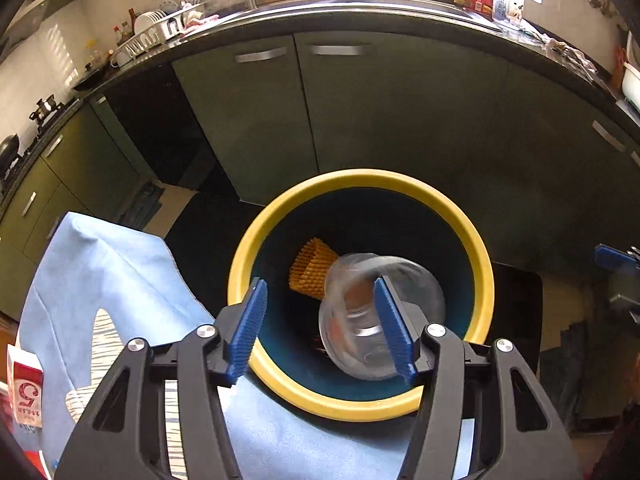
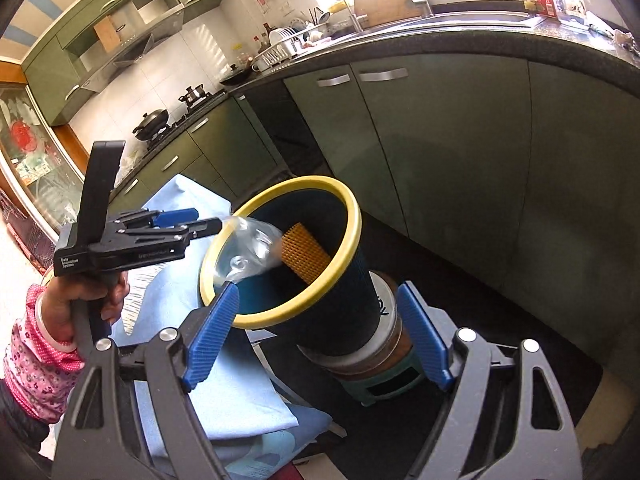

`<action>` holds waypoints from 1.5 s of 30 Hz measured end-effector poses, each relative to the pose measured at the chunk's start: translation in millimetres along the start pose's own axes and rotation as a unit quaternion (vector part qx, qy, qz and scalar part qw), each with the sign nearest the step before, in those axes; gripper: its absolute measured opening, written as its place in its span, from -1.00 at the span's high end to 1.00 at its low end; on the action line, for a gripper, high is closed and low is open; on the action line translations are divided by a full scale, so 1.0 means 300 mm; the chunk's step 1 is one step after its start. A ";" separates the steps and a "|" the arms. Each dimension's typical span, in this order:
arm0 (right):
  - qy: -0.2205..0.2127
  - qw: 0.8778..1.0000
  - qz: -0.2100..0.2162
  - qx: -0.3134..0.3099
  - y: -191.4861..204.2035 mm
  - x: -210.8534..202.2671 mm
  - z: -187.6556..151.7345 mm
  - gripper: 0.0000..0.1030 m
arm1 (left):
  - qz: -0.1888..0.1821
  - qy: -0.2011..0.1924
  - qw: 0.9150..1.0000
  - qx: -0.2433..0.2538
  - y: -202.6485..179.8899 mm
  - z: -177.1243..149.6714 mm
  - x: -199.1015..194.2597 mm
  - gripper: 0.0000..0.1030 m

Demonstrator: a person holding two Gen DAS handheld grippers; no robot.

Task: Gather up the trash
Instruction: 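Move the plastic cup over the bin and open the left gripper, then lower the right gripper onto the red noodle cup rim and close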

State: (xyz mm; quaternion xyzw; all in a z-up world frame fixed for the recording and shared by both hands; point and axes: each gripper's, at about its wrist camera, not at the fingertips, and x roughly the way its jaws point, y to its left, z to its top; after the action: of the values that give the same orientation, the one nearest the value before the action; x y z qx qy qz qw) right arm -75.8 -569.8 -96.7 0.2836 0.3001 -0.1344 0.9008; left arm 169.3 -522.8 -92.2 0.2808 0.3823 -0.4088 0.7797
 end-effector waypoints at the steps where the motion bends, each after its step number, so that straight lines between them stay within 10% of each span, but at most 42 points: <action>1: 0.001 1.000 0.002 -0.001 0.003 -0.001 -0.002 -0.50 | -0.005 -0.008 1.000 -0.004 0.001 0.001 -0.021 -0.08; 13: 0.015 0.999 0.022 -0.029 0.098 0.036 -0.005 -0.51 | 0.008 -0.136 0.989 -0.055 0.131 -0.257 -0.570 -0.75; 24: 0.050 0.984 0.098 -0.137 0.455 0.134 0.010 -0.51 | 0.158 -0.149 0.967 -0.132 0.316 -0.846 -0.994 -0.87; 34: 0.092 0.928 0.192 -0.307 1.022 0.257 -0.052 -0.51 | 0.230 -0.104 0.945 -0.207 0.488 -1.209 -1.082 -0.90; 45: 0.137 0.848 0.276 -0.432 1.569 0.318 -0.118 -0.51 | 0.246 -0.097 0.934 -0.239 0.557 -1.320 -1.112 -0.90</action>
State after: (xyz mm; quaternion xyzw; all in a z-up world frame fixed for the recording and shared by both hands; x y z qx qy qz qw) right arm 176.6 -177.7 23.7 -0.0475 0.3579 0.3028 0.8820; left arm 41.8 0.2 -13.5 0.1304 0.3106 -0.1256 0.9332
